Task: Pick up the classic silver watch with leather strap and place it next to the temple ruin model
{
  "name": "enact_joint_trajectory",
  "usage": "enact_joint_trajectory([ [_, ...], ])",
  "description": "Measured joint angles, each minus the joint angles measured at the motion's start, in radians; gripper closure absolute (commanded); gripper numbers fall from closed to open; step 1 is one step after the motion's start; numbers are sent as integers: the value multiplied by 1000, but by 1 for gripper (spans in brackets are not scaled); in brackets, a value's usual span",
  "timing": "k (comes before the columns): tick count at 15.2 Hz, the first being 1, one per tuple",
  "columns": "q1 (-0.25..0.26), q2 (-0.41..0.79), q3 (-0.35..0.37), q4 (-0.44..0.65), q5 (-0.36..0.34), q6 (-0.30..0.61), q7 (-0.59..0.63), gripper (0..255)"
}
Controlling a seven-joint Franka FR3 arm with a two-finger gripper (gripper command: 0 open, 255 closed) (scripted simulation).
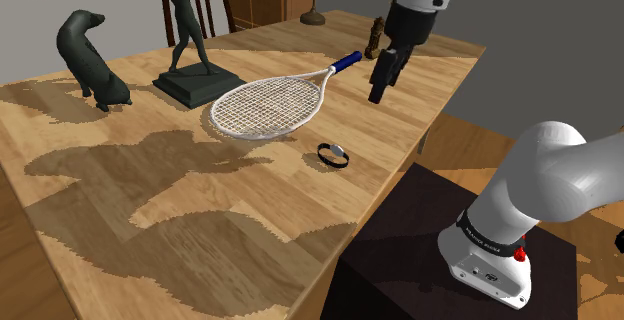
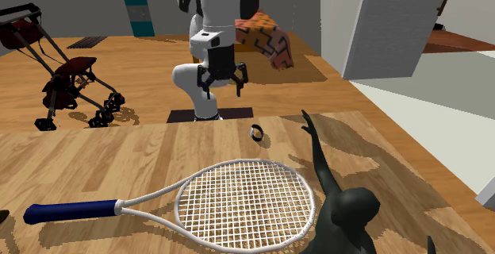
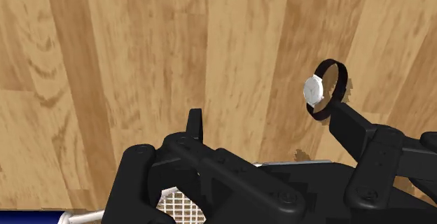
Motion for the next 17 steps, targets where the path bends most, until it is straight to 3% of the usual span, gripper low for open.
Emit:
enact_joint_trajectory([
  [8, 15, 97, 224, -50, 72, 218, 220, 0],
  [17, 8, 148, 269, -118, 85, 344, 239, 0],
])
